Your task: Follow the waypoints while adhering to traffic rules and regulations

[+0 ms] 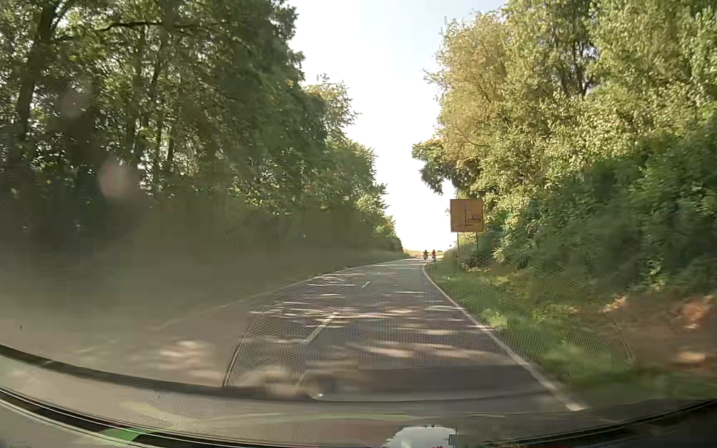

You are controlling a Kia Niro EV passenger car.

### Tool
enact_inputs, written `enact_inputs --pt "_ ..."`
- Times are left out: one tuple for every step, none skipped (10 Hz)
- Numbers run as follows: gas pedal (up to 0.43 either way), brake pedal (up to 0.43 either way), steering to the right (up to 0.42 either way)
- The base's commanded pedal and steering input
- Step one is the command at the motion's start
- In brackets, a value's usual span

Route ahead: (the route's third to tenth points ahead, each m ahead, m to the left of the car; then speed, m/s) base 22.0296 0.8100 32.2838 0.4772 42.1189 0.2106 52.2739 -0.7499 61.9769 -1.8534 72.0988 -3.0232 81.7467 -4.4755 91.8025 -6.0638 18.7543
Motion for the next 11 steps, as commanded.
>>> enact_inputs --pt "0.138 0.000 0.008" --pt "0.138 0.000 0.008" --pt "0.138 0.000 0.008" --pt "0.138 0.000 0.008" --pt "0.138 0.000 0.008" --pt "0.138 0.000 0.008" --pt "0.138 0.000 0.008" --pt "0.138 0.000 0.008" --pt "0.138 0.000 0.008" --pt "0.150 0.000 0.008" --pt "0.150 0.000 0.008"
